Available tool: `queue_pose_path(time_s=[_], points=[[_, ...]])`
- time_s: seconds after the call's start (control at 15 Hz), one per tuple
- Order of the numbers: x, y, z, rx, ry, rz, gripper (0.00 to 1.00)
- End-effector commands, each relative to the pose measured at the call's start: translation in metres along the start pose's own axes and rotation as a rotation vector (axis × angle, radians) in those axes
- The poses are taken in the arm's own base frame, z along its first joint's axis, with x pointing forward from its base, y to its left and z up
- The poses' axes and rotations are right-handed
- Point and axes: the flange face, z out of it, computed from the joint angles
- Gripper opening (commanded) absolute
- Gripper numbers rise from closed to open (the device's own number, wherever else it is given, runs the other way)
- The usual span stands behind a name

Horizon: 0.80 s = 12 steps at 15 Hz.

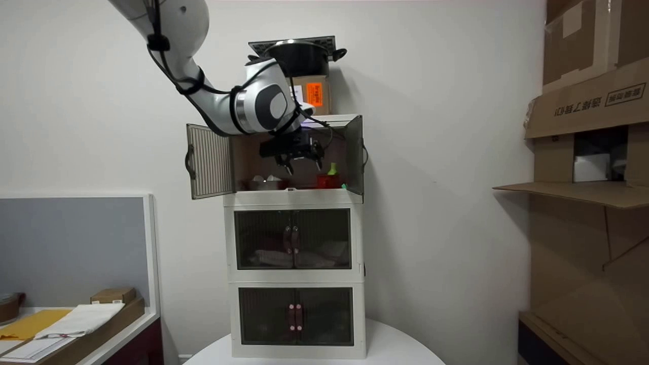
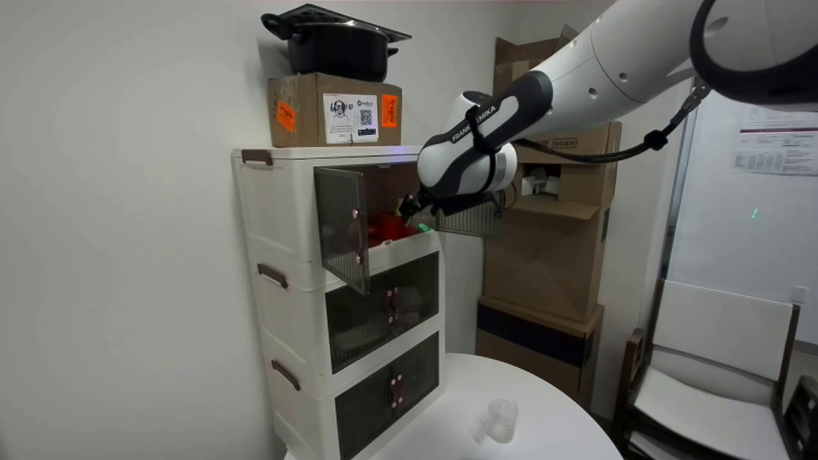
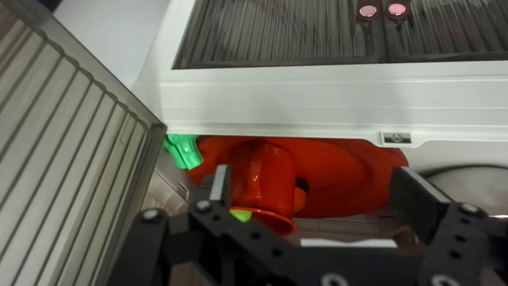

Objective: Open the top left cabinet door, remove the orange cup from the top cabinet and put it on the table

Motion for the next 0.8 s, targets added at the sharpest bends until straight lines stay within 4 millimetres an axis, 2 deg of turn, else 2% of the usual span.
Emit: queue_pose_path(time_s=[0.0, 0.33, 0.73], points=[[0.0, 0.0, 0.004, 0.005, -0.002, 0.015, 1.0], [0.004, 0.001, 0.01, 0.015, 0.004, 0.036, 1.0], [-0.002, 0.004, 0.022, -0.011, 0.041, 0.055, 1.0]])
